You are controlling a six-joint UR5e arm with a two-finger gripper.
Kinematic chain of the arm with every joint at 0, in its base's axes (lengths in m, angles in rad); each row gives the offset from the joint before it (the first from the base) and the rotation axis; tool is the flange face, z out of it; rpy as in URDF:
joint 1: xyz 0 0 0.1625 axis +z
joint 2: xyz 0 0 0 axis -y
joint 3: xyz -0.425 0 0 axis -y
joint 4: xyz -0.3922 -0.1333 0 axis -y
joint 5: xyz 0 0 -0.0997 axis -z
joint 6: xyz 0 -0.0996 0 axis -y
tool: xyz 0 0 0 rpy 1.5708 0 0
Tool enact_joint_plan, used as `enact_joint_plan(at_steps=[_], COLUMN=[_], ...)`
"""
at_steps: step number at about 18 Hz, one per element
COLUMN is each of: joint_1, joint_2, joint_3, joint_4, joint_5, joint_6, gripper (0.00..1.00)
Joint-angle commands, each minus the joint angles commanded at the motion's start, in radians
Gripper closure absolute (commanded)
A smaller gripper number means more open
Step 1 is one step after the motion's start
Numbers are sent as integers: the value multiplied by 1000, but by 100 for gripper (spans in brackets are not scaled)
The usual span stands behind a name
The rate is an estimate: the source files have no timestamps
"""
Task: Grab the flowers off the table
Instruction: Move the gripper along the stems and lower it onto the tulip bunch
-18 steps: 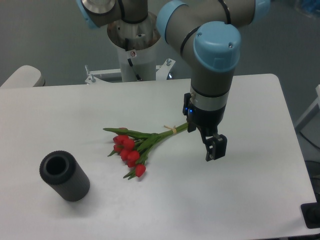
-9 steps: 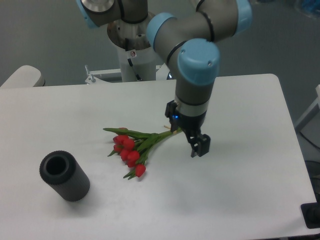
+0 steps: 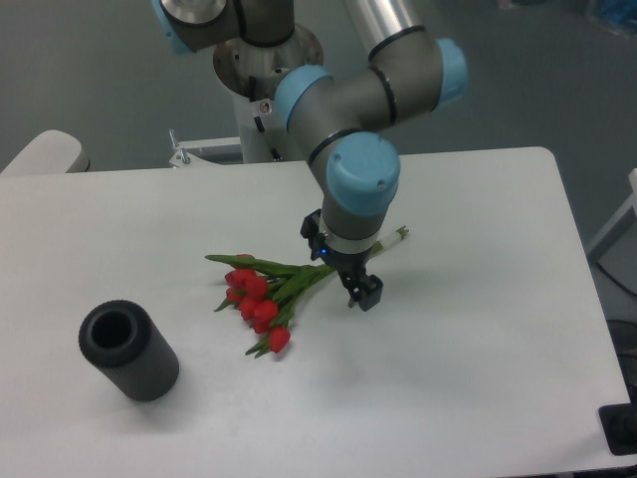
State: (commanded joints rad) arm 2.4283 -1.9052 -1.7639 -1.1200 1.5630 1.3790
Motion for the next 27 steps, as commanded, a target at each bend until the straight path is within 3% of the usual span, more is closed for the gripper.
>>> enact_joint_plan(at_steps=[4,8,17,22,27], joint_1=[-8,-23,-37,-55,-66], joint_2=[5,0,-11,-29,-40], joint_3=[-80,-157,-229,-230,-212], joint_4=[52,208,284,324,335], joint_5=[0,0,-5,-8,-6], joint_6=[-8,-73,-89,-100,-97], gripper=[0,0,0,1,56])
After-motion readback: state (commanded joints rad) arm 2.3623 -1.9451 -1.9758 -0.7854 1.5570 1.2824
